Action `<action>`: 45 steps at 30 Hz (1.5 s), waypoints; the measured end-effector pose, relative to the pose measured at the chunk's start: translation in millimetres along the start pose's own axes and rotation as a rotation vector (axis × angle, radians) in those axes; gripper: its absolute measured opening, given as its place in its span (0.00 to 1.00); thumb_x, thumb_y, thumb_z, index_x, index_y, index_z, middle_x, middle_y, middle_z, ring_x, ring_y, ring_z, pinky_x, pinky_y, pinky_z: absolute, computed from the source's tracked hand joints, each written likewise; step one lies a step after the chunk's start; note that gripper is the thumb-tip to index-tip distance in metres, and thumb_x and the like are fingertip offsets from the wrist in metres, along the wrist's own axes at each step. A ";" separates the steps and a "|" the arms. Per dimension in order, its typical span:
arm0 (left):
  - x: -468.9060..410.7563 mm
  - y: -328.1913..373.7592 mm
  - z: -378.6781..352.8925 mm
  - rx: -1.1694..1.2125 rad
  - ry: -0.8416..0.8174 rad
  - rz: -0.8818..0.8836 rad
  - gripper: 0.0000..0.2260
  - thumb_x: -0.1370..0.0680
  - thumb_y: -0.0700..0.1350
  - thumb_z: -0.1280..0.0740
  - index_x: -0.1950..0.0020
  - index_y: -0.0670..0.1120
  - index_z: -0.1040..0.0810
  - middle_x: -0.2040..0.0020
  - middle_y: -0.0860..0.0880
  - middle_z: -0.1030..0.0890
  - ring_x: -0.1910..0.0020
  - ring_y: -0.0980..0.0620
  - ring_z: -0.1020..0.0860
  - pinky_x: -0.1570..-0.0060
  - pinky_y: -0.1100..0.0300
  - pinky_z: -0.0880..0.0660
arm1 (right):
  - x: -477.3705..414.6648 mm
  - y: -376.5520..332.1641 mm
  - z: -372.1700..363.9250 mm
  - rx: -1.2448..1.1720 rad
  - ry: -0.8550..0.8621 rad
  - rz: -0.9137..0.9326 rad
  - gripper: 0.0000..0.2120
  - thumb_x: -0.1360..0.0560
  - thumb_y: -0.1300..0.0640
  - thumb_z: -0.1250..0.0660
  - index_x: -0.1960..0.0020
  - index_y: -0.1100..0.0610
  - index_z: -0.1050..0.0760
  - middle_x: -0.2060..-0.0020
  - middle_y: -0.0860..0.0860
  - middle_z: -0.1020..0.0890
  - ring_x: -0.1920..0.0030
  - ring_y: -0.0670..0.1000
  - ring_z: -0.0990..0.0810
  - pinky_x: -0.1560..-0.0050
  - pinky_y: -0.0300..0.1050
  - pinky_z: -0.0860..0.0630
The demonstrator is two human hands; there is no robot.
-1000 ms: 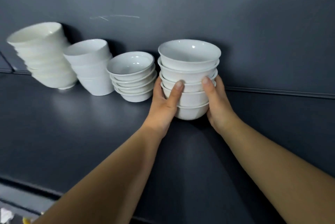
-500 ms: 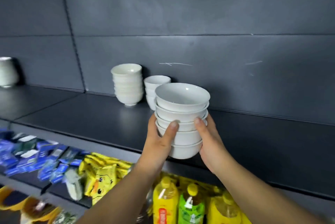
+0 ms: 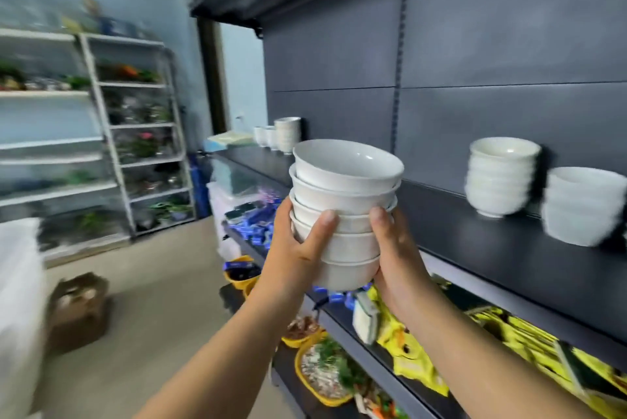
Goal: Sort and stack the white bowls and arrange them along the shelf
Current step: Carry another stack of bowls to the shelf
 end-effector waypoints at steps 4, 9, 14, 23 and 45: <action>-11.8 -1.5 80.9 -0.074 0.129 -0.002 0.33 0.38 0.61 0.31 0.37 0.49 0.30 0.41 0.47 0.21 0.42 0.49 0.22 0.43 0.52 0.25 | -25.2 34.3 -74.9 -0.035 -0.115 -0.042 0.39 0.52 0.27 0.30 0.46 0.43 0.28 0.45 0.48 0.20 0.42 0.51 0.22 0.39 0.58 0.27; -35.5 -14.4 167.6 -0.168 0.229 0.020 0.45 0.42 0.69 0.28 0.33 0.45 0.32 0.40 0.45 0.21 0.41 0.46 0.23 0.41 0.47 0.26 | -65.7 87.9 -158.7 -0.082 -0.250 -0.085 0.41 0.49 0.28 0.31 0.42 0.47 0.29 0.43 0.49 0.21 0.40 0.52 0.23 0.38 0.61 0.29; -90.4 -35.8 239.9 -0.201 0.368 0.044 0.44 0.47 0.71 0.27 0.38 0.50 0.29 0.43 0.48 0.20 0.42 0.48 0.22 0.40 0.43 0.27 | -133.7 127.2 -224.5 -0.124 -0.295 -0.078 0.27 0.45 0.33 0.37 0.50 0.44 0.28 0.50 0.41 0.20 0.45 0.45 0.21 0.39 0.56 0.27; -223.7 -82.9 308.0 -0.188 0.359 0.027 0.47 0.47 0.70 0.26 0.34 0.48 0.32 0.40 0.48 0.21 0.41 0.49 0.23 0.40 0.47 0.27 | -276.1 182.2 -282.8 -0.165 -0.371 -0.039 0.27 0.45 0.34 0.36 0.48 0.43 0.29 0.49 0.40 0.20 0.46 0.43 0.21 0.40 0.53 0.25; -547.4 -301.8 325.4 0.256 -0.347 0.092 0.37 0.33 0.63 0.29 0.29 0.48 0.35 0.33 0.46 0.26 0.34 0.45 0.29 0.33 0.41 0.37 | -531.9 291.7 -245.6 0.179 0.170 0.134 0.41 0.51 0.29 0.29 0.44 0.47 0.31 0.52 0.36 0.20 0.53 0.32 0.22 0.56 0.27 0.27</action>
Point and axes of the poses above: each hand's wrist, its own x-axis away from the middle knuckle, its own z-axis out of the back of the hand, y = z × x, the point moved 8 cm from there along -x, towards the middle knuckle
